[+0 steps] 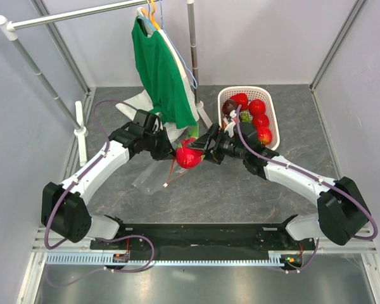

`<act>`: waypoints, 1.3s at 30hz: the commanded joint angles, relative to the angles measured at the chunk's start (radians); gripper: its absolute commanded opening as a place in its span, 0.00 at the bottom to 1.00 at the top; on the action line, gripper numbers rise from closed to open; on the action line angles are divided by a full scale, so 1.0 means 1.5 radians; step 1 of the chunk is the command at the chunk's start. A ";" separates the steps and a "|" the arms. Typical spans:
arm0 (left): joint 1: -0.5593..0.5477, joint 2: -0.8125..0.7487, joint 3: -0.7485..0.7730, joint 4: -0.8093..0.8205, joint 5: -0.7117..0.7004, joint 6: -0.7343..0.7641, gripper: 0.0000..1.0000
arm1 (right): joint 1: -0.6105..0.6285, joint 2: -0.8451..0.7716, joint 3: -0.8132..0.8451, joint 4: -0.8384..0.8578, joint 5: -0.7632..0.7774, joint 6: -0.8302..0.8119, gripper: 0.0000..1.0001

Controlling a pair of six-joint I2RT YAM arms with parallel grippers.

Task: Place the food in the zip-top bag and seal the zipper
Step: Place the fake fruit in the zipper food storage bag.

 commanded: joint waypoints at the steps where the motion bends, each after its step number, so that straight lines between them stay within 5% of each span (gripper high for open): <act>1: 0.013 -0.044 0.008 0.027 0.042 -0.024 0.02 | 0.012 -0.009 0.073 -0.125 0.041 -0.105 0.50; 5: 0.013 -0.055 -0.004 0.037 0.059 -0.038 0.02 | 0.025 0.008 0.123 -0.248 0.113 -0.196 0.49; 16: 0.012 -0.045 -0.013 0.078 0.090 -0.080 0.02 | 0.097 0.065 0.226 -0.344 0.290 -0.272 0.51; 24: 0.014 -0.063 -0.056 0.151 0.100 -0.082 0.02 | 0.127 0.055 0.221 -0.311 0.206 -0.320 0.67; 28: 0.023 -0.092 -0.091 0.201 0.109 -0.056 0.02 | 0.127 -0.001 0.170 -0.259 0.141 -0.358 0.55; 39: 0.028 -0.170 -0.209 0.389 0.194 -0.038 0.02 | 0.108 0.000 0.127 -0.135 -0.011 -0.362 0.96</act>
